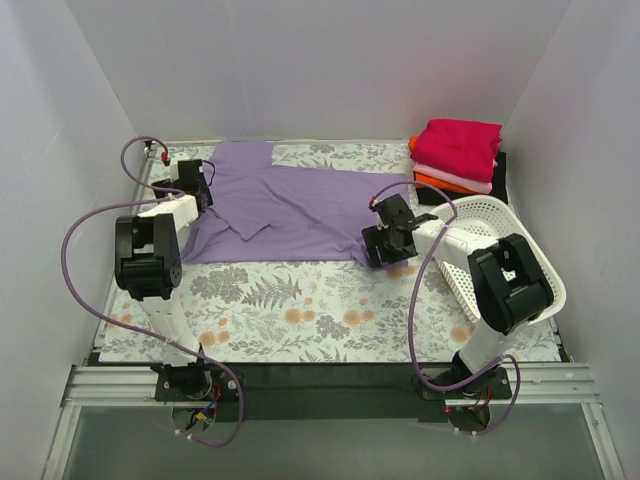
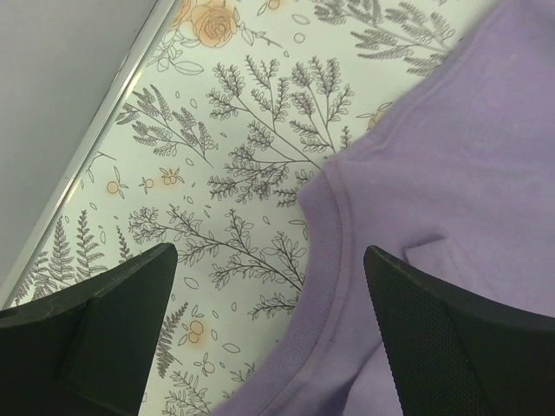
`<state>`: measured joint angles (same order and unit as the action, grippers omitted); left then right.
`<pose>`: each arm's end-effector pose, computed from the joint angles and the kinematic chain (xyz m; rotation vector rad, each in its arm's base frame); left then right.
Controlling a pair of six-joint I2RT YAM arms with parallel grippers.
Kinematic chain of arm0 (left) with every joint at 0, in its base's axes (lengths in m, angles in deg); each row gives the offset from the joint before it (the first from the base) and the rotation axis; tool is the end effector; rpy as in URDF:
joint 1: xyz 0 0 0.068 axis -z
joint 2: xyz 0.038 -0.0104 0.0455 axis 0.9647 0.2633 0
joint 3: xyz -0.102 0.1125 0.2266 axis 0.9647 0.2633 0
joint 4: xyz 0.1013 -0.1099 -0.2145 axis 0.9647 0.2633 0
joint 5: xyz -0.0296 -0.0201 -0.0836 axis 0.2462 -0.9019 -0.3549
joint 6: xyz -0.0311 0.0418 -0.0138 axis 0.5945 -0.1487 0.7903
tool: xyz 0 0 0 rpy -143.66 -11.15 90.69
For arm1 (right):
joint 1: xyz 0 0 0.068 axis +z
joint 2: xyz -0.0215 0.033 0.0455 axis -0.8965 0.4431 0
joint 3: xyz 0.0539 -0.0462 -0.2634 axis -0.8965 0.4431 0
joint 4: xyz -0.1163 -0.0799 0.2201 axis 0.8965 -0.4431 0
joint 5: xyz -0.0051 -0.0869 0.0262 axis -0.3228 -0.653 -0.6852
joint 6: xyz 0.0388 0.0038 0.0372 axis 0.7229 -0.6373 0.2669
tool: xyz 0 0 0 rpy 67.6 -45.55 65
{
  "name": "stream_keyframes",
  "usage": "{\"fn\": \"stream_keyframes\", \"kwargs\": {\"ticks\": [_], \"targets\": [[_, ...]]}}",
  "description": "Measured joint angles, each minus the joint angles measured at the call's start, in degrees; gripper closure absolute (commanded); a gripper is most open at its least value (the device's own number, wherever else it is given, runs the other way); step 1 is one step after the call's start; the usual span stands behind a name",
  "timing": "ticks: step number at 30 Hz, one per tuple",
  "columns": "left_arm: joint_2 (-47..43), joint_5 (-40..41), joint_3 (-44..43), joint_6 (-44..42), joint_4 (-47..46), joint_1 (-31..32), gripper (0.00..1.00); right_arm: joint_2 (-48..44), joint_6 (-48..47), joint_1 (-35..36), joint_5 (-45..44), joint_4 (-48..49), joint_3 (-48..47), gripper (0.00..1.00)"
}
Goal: Fold and stack the t-shirts
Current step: Fold the tshirt
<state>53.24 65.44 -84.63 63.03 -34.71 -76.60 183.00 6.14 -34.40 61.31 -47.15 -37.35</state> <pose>0.4186 0.0332 0.1706 -1.1408 1.8959 0.2609 0.2922 0.1588 0.1692 -0.4226 2.5643 0.0751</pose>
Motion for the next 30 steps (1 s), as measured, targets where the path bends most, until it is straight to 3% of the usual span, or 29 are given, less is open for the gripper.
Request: {"fn": "stream_keyframes", "kwargs": {"ticks": [6, 12, 16, 23, 30], "targets": [[-9.0, -4.2, 3.2, 2.4, 1.4, 1.8, 0.18, 2.9, 0.0, -0.5, -2.6, -5.0, -4.8, 0.34], [-19.9, -7.8, 7.3, 6.6, 1.6, 11.0, 0.18, 4.3, -0.4, -2.4, -4.5, -7.0, -7.2, 0.34], [-20.9, -11.5, 11.5, 10.4, 3.1, 15.2, 0.18, 4.3, -1.3, -2.8, -5.6, -8.0, -7.9, 0.33], [-20.9, -14.6, 21.6, 16.1, 7.2, 15.4, 0.18, 4.3, -2.2, -3.4, -6.3, -8.6, -10.7, 0.33], [-20.6, -15.4, 24.0, 18.6, 7.8, 15.5, 0.17, 4.5, -2.6, -3.5, -6.1, -7.4, -11.9, 0.34]]}}
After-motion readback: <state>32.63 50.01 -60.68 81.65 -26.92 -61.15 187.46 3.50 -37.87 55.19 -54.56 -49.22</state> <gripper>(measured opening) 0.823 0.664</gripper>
